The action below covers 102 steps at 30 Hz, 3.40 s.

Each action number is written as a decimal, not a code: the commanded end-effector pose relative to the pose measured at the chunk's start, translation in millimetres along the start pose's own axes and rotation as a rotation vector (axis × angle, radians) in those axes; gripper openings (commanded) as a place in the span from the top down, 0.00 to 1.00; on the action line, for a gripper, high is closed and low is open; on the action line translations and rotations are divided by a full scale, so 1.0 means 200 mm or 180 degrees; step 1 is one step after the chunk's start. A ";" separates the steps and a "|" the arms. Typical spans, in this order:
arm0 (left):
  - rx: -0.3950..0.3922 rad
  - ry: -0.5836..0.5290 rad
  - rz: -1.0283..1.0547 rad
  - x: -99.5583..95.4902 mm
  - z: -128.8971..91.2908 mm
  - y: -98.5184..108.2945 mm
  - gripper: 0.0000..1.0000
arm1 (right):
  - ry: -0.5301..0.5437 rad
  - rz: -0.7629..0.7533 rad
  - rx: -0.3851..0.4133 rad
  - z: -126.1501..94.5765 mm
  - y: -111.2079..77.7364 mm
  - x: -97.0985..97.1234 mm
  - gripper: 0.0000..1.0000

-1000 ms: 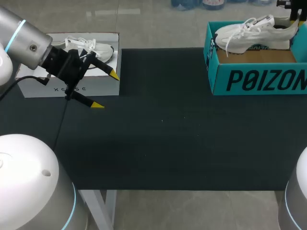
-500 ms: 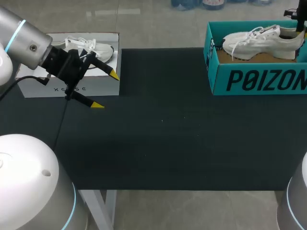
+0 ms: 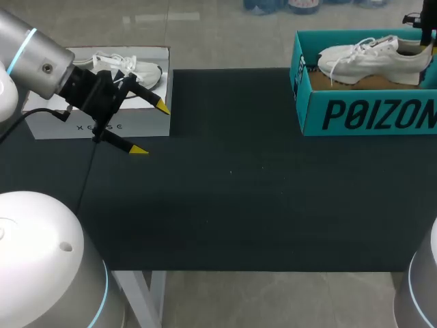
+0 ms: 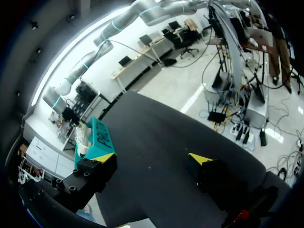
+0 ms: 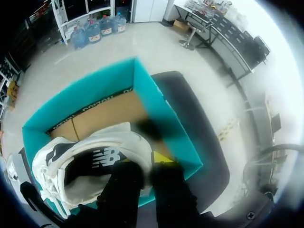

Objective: Take the shoe out of the shoebox, open the shoe tongue, remove and reinsert the insole, then place the shoe into the shoebox

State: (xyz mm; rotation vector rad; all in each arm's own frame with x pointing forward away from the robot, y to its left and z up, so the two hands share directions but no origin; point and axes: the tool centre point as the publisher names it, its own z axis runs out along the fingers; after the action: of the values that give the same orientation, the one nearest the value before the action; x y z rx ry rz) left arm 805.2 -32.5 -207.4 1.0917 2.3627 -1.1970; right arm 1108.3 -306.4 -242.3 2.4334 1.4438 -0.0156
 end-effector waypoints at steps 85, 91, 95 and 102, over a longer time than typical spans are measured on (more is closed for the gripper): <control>-0.0006 0.0009 0.0002 0.00 0.00 0.00 0.00 | 0.0073 -0.0287 0.0032 0.13 -0.28 0.00 0.00; -0.0006 0.0009 0.0002 0.00 0.00 0.00 0.00 | 0.0180 -0.0410 -0.0130 -0.09 -0.35 0.04 0.00; -0.0006 0.0009 0.0002 0.00 0.00 0.00 0.00 | 0.0257 -0.0473 -0.0217 -0.21 -0.42 0.04 0.00; -0.0006 0.0009 0.0002 0.00 0.00 0.00 0.00 | 0.0297 -0.0492 -0.0150 -0.26 -0.46 0.05 0.00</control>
State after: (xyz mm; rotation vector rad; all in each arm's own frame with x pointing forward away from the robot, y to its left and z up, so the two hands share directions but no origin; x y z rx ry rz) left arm 805.2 -32.5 -207.4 1.0916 2.3626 -1.1970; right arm 1035.6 -242.6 -220.6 2.3385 1.6695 0.0564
